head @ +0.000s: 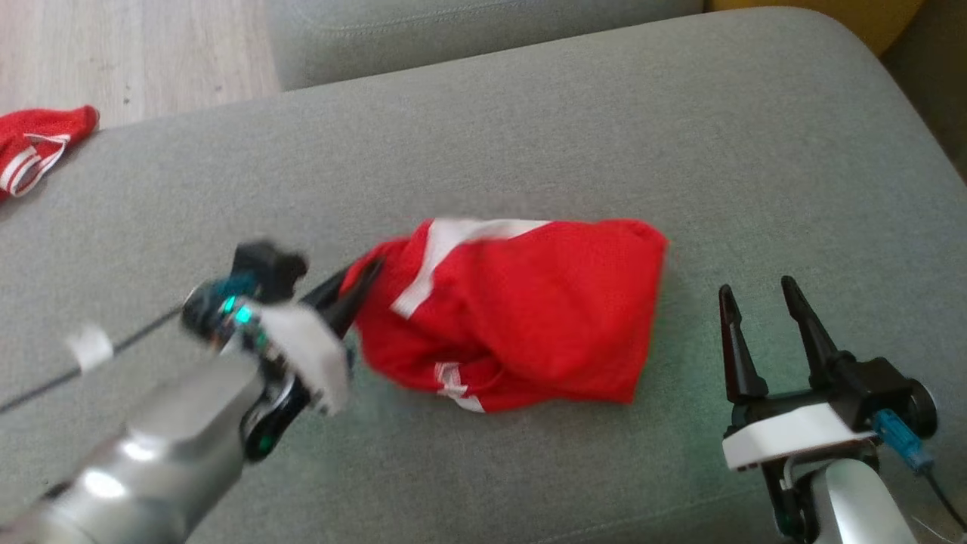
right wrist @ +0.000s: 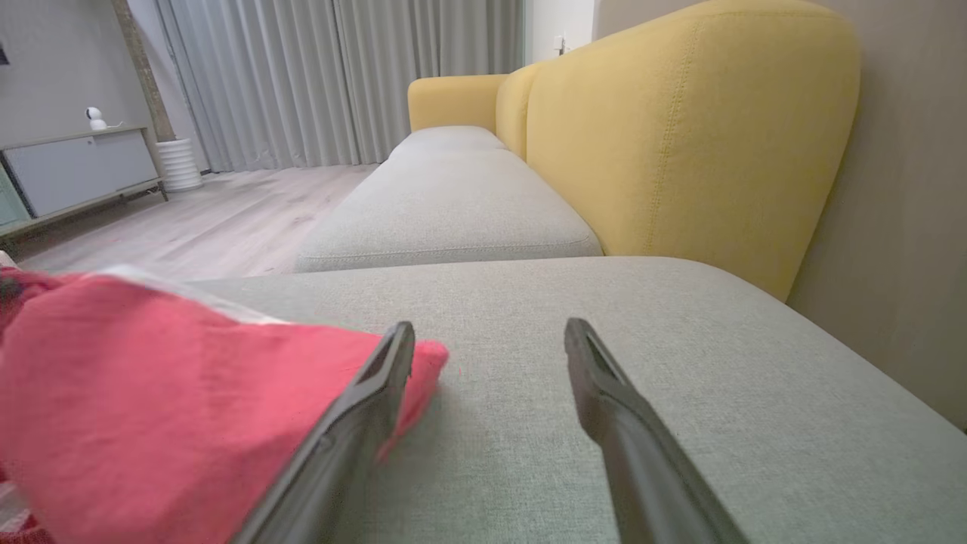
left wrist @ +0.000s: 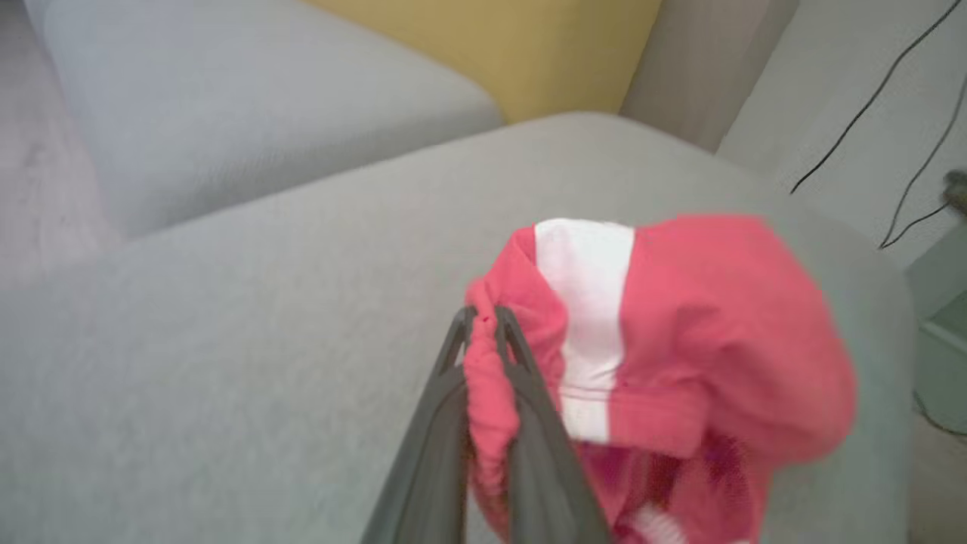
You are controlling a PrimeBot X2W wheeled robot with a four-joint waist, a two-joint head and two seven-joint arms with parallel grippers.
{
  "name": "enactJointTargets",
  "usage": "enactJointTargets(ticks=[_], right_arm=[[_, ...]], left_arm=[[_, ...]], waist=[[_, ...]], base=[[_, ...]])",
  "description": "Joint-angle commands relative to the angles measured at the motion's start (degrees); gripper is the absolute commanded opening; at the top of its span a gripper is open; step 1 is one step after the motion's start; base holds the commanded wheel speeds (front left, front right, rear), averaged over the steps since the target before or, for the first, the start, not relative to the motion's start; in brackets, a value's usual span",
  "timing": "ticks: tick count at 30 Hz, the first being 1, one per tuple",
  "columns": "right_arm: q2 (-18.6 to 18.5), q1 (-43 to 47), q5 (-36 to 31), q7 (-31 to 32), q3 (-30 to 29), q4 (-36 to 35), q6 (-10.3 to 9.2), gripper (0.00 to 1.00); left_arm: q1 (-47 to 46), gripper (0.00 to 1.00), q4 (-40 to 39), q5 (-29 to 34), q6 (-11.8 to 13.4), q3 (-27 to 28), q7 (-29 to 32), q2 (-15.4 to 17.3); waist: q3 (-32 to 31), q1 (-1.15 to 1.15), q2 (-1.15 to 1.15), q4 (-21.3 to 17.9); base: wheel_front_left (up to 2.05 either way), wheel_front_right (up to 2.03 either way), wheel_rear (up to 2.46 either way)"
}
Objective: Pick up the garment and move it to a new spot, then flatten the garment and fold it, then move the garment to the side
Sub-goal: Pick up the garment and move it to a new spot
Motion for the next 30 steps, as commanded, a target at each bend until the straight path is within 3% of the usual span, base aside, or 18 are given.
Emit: enactJointTargets(ticks=[1,5,6,7,11,14,30], right_arm=[[-0.27,-0.81,0.42,-0.75,1.68,-1.79,0.43,1.0],[-0.27,-0.9,0.42,-0.76,1.64,-1.68,0.43,1.0],[-0.27,-1.02,0.41,-0.76,1.64,-1.64,0.43,1.0],[-0.27,-1.12,0.39,-0.76,1.59,-1.6,0.43,1.0],[-0.27,-1.32,0.29,-0.76,1.21,-1.35,0.43,1.0],[-0.27,-1.43,0.19,-0.76,0.84,-1.11,0.43,1.0],[-0.27,0.07,-1.49,-0.76,-1.94,-0.07,0.43,1.0]], left_arm=[[-1.58,0.0,2.81,0.55,0.37,1.52,-1.66,1.65],[0.81,0.0,10.08,1.43,2.87,1.37,-5.0,-0.76],[1.07,0.26,11.68,1.73,3.81,1.56,-5.8,-1.51],[1.29,1.0,13.1,1.87,4.66,1.9,-6.47,-2.37],[1.57,1.0,16.34,1.69,7.65,5.85,-8.39,-5.82],[2.19,1.0,14.97,2.47,9.28,11.81,-8.59,-7.75],[20.19,1.0,-1.63,20.05,13.56,32.38,-8.63,-9.17]], waist=[[0.43,0.0,0.0,0.25],[1.34,0.0,0.0,1.23],[1.52,0.0,0.0,1.47],[1.6,0.0,0.0,1.77],[1.55,0.0,0.0,3.25],[1.28,0.0,0.0,4.55],[-5.72,0.0,0.0,10.06]], base=[[0.0,0.0,0.0],[0.0,0.0,0.0],[0.0,0.0,0.0],[0.0,0.0,0.0],[0.0,0.0,0.0],[0.0,0.0,0.0],[0.0,0.0,0.0]])
